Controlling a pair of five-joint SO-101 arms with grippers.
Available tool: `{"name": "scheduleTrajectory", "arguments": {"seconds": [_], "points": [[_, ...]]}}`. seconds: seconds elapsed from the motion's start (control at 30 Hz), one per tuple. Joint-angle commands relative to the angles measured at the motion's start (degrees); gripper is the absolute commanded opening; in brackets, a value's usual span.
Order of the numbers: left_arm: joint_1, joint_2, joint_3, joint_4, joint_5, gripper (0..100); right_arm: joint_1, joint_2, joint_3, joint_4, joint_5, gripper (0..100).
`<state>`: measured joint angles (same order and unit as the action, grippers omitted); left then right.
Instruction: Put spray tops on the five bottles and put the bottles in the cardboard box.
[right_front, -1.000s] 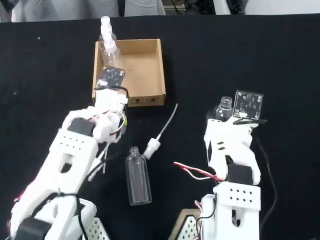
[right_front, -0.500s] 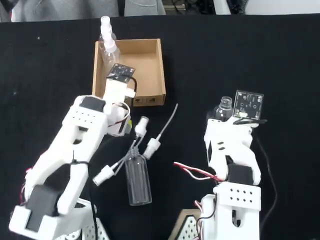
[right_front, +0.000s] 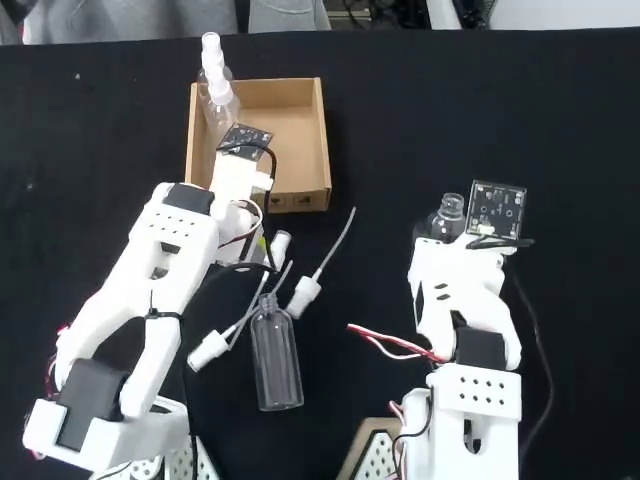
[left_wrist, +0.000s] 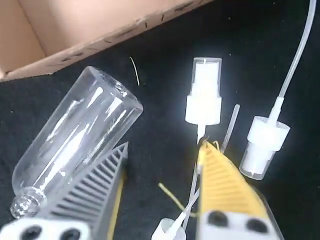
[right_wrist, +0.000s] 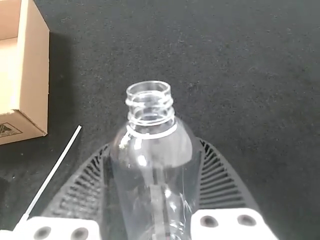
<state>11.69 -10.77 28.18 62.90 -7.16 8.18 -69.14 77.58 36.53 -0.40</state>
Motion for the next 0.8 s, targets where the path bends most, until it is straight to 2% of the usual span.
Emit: {"name": "scheduleTrajectory", "arguments": {"seconds": [0.0,0.27,0.43,0.77], "points": [[3.3,-0.4,-3.2,0.1,-0.1,21,-0.5,-2.2,-0.7,-1.9,0.7,8.8],[5.1,0.5,-2.6,-2.9,0.1,21,-0.4,-2.2,-0.8,-1.9,0.7,8.8],[5.1,6.0,-3.9,-5.8,2.9,20,-0.4,-2.2,-0.9,-1.9,0.7,8.8],[4.5,13.5,-10.6,-5.9,3.2,17,-0.4,-2.2,-0.9,-1.9,0.7,8.8]]}}
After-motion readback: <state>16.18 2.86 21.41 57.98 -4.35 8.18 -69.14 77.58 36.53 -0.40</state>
